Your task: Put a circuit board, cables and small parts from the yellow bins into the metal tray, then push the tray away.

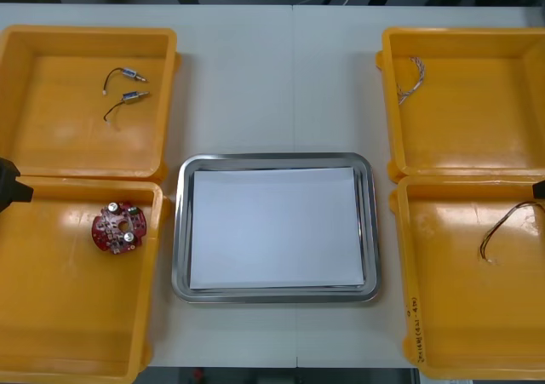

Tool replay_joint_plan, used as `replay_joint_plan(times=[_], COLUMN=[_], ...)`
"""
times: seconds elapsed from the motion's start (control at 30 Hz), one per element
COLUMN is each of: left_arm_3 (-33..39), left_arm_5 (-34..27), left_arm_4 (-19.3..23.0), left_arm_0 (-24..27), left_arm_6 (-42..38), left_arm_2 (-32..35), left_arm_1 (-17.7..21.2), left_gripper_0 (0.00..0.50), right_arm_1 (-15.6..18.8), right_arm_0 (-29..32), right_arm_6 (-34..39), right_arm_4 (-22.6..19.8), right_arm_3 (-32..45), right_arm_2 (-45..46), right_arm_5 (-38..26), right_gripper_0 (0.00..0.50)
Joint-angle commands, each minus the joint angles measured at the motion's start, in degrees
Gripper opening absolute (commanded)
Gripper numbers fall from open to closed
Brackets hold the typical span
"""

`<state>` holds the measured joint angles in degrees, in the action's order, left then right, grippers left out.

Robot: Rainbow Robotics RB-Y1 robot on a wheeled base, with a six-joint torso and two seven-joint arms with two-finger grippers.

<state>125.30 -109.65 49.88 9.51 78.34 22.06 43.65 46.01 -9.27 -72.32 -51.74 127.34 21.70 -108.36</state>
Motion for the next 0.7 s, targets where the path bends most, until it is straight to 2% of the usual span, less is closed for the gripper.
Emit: replay_joint_plan(times=[0.03,0.2,0.53,0.7], left_arm_3=[1.5,0.6,0.6,0.6], left_arm_5=[-0.3,-0.3,-0.3,-0.3], left_arm_4=[-0.5,-0.6,-0.3,-1.1], left_arm_0=[-0.9,-1.8,-1.7,-1.8], left_arm_6=[-0.5,-0.4,0.7,5.6], left_arm_2=[1.6,0.8,-0.4,-0.7], left_arm_1=[2.6,1.7,2.9,2.9], left_gripper_0=[0.5,0.5,0.5,0.5], right_arm_1=[-0.2,-0.2,-0.2,-0.1], right_arm_0=[-1.1,-1.1,-1.4,-2.3], right_arm_6=[2.4,2.4,2.4,2.7], right_arm_4=[-0.4,-0.4,-0.6,-1.3], right_arm_3=[1.8,1.8,1.9,2.0], right_arm_2=[-0.6,-0.6,-0.1,1.0], right_arm_5=[0.5,0.5,0.0,-1.6], right_gripper_0=[0.5,0.5,0.5,0.5])
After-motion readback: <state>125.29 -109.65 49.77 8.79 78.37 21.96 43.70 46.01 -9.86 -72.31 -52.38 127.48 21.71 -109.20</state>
